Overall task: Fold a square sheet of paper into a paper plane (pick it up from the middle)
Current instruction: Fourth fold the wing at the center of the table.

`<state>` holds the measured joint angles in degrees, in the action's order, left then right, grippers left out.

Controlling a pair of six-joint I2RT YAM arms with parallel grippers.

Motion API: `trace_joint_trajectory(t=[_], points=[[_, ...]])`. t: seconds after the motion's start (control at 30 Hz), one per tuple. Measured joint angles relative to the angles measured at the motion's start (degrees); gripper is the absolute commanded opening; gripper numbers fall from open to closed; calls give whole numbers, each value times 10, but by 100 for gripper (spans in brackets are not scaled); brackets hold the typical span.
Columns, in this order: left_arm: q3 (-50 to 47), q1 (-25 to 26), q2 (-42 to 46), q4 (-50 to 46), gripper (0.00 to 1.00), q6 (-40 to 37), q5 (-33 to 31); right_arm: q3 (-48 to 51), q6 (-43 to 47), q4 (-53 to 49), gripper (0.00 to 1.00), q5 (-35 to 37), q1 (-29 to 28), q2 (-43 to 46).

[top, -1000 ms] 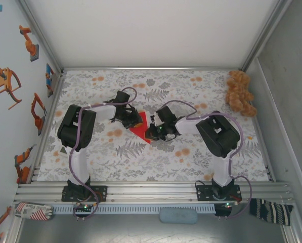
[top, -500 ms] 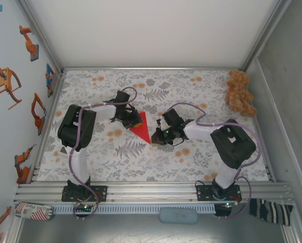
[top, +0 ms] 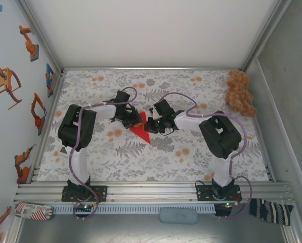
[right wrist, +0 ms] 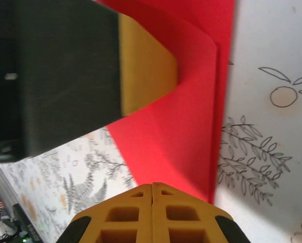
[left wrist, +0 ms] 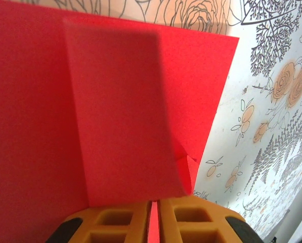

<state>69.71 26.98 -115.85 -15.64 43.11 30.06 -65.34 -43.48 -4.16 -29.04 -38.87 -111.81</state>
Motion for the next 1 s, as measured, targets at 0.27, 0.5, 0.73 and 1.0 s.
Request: trace_joint_trajectory(t=[0.27,0.5,0.73,1.0], points=[[1,1,3,1,17,-2,0,-7,23,-24,0,3,-4,-23],[-28,9,37,21,15,-19,2,-11,56,-40,0,9,-4,-23],[-84,31,83,69,10,-39,2,-12,89,-55,0,13,-4,-19],[-111,45,81,91,8,-42,2,-10,106,-87,0,15,-5,-9]])
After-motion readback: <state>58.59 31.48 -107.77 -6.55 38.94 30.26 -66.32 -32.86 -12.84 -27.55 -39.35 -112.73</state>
